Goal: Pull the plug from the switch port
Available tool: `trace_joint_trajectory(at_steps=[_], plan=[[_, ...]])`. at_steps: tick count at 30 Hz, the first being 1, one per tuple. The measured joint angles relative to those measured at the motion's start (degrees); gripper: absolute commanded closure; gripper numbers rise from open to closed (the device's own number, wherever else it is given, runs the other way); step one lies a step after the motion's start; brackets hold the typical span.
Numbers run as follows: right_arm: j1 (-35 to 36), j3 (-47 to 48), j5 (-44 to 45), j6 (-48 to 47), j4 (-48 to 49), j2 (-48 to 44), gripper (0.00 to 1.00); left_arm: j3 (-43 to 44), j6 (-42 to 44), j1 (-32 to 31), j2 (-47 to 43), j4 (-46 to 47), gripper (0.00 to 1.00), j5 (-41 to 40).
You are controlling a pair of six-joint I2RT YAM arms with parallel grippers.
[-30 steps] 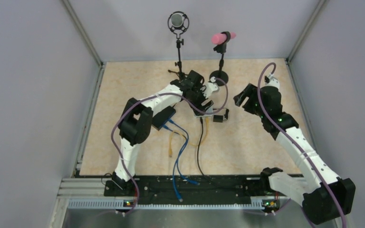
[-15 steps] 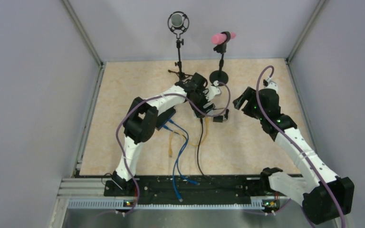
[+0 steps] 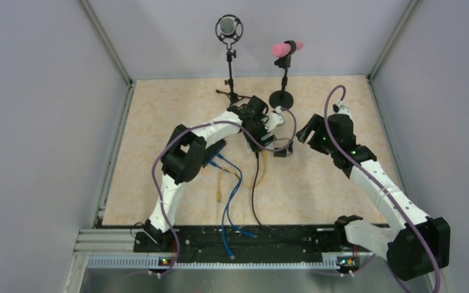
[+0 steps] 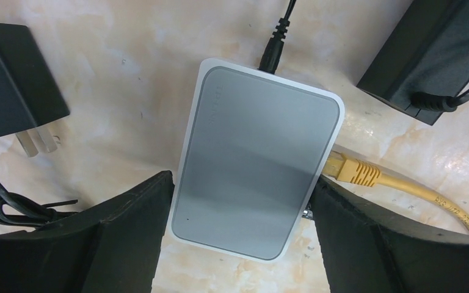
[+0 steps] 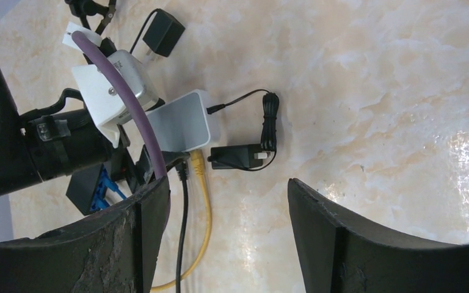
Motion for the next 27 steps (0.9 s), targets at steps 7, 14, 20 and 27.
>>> trace_joint_trajectory(at_steps=[7,14,20,27], plan=[[0.0,0.0,-1.09,0.0,0.24,0.74,0.28,0.15,0.02,-0.2,0.0,0.2,0.52,-1.05],[0.0,0.04,-4.55,0.76,1.68,4.55,0.3,-0.24,-1.33,-0.2,-0.17,0.33,0.69,-1.07],[0.02,0.04,-7.41,2.75,3.26,6.34,0.32,-8.9,-3.98,-0.11,-5.2,5.16,0.7,-0.63],[-0.87,-0.09,-9.62,6.71,5.9,6.36,0.36,-15.13,-6.73,0.13,-9.09,8.2,0.71,0.39]])
